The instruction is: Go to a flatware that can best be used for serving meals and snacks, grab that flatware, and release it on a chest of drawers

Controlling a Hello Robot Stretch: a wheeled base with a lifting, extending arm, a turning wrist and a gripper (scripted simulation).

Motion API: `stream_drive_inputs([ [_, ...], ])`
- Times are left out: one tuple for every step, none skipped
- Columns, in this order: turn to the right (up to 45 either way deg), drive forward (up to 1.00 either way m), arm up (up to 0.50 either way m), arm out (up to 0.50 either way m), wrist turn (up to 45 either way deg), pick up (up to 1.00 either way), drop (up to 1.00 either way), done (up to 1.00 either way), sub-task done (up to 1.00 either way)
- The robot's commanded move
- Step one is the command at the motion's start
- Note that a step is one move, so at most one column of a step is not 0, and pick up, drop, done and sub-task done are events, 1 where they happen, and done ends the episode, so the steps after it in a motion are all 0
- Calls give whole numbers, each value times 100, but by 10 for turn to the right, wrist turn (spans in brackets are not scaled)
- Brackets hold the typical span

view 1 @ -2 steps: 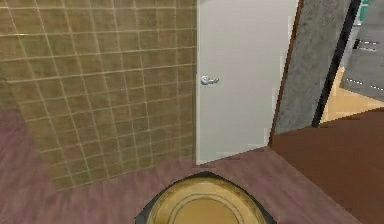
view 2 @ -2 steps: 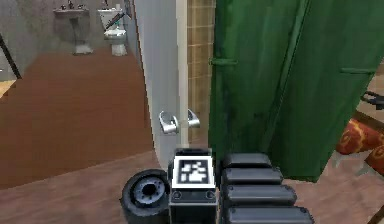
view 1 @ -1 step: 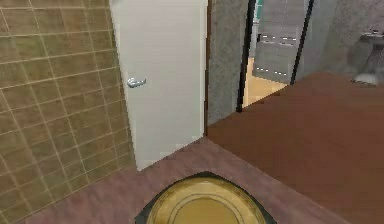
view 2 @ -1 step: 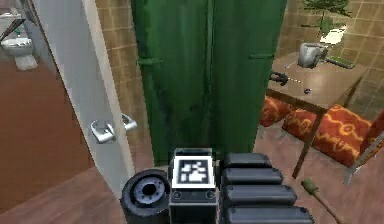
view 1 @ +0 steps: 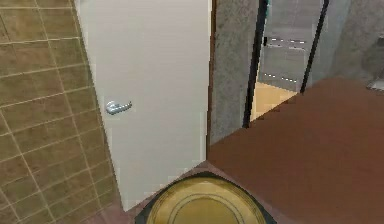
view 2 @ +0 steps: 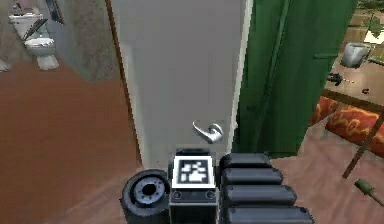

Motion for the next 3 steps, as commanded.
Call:
stream_drive_inputs([
  [300,0,0,0,0,0,0,0,0],
  [0,100,0,0,0,0,0,0,0],
  [30,0,0,0,0,0,0,0,0],
])
